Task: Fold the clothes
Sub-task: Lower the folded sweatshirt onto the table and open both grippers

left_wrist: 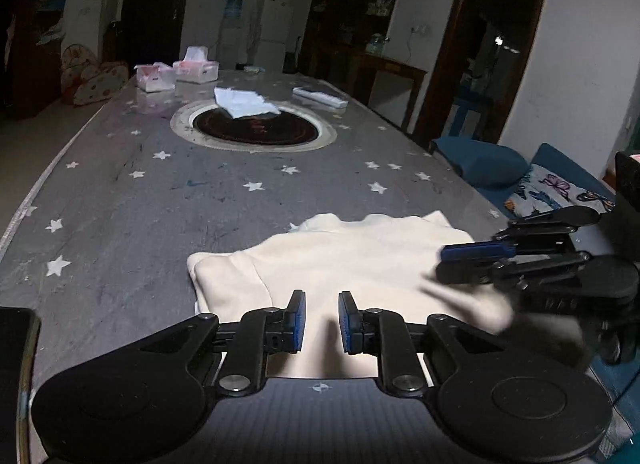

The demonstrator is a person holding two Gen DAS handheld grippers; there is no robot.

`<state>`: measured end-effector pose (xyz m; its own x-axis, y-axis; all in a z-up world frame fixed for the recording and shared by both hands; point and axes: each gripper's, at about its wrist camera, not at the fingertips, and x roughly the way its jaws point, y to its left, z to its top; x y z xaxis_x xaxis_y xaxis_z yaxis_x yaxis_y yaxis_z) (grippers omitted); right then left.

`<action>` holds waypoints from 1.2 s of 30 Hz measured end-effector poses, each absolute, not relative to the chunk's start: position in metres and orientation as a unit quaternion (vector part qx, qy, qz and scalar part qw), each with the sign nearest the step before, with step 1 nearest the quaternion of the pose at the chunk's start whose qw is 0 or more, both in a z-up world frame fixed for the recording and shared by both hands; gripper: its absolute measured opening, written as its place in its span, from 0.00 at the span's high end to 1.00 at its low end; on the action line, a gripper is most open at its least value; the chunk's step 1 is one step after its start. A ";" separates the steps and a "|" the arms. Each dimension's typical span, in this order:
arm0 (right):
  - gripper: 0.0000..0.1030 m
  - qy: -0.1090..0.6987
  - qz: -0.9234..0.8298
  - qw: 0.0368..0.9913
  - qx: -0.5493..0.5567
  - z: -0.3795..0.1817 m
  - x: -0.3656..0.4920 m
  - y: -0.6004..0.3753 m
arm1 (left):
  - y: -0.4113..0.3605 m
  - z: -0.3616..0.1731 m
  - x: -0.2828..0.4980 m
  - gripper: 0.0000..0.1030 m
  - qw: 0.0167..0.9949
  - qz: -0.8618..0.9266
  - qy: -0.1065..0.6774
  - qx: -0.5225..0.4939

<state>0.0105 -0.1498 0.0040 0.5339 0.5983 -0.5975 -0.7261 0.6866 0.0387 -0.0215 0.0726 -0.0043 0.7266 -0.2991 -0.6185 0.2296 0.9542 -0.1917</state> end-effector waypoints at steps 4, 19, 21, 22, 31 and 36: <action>0.87 0.298 0.397 0.861 -0.114 -0.005 0.022 -0.119 | 0.075 -0.019 -0.011 0.81 0.923 -0.124 0.360 -0.051; 0.84 0.314 0.320 0.891 -0.077 -0.016 0.045 -0.152 | 0.085 -0.015 -0.009 0.68 0.927 -0.115 0.349 -0.069; 0.83 0.328 0.304 0.892 -0.068 -0.021 0.057 -0.159 | 0.083 -0.015 -0.005 0.67 0.928 -0.112 0.350 -0.067; 0.83 0.336 0.300 0.891 -0.061 -0.024 0.062 -0.162 | 0.083 -0.015 -0.004 0.66 0.927 -0.109 0.352 -0.067; 0.69 0.311 0.320 0.891 -0.091 -0.005 0.038 -0.160 | 0.094 -0.013 -0.009 0.55 0.929 -0.088 0.353 -0.073; 0.58 0.292 0.367 0.875 -0.123 0.005 0.007 -0.142 | 0.102 -0.010 -0.015 0.45 0.930 -0.074 0.351 -0.083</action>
<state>0.0071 -0.1422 0.0050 0.5605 0.5701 -0.6007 -0.7138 0.7004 -0.0013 -0.0149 0.1020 -0.0100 0.7420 -0.1966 -0.6409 0.0799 0.9752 -0.2066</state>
